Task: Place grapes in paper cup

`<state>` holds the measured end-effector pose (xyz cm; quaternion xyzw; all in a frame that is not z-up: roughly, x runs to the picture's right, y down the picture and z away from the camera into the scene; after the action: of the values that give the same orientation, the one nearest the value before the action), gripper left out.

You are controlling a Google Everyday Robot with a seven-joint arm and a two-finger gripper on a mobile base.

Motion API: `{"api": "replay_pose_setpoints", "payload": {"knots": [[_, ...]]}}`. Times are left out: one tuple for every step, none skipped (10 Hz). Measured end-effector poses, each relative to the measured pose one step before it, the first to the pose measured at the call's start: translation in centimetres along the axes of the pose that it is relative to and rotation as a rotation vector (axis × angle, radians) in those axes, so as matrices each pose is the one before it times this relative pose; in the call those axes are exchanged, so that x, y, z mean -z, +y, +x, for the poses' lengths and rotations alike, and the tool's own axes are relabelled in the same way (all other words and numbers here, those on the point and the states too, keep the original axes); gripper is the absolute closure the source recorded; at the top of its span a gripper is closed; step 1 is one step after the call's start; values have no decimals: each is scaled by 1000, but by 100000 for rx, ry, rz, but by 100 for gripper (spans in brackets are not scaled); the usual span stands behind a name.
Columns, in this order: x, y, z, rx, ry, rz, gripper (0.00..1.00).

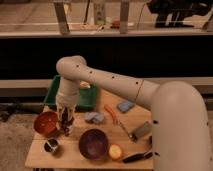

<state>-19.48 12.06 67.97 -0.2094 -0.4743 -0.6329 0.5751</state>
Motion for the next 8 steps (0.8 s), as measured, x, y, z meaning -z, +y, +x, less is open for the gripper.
{"api": "replay_pose_setpoints", "payload": {"knots": [[-185,107,184,-255,-416,99,100],[-194,131,174,-262,-784,-43,100],[-215,71,214,-299,-1001,111,100],[-151,74,179,-305,-887,144,100],[-121,31,172,-251,-1003,63,100],[-121,0,110,-142,-770,-83,95],[-40,-21,73,-157,-379,-15,87],[-62,-14,114,-312,-482,-50,76]]}}
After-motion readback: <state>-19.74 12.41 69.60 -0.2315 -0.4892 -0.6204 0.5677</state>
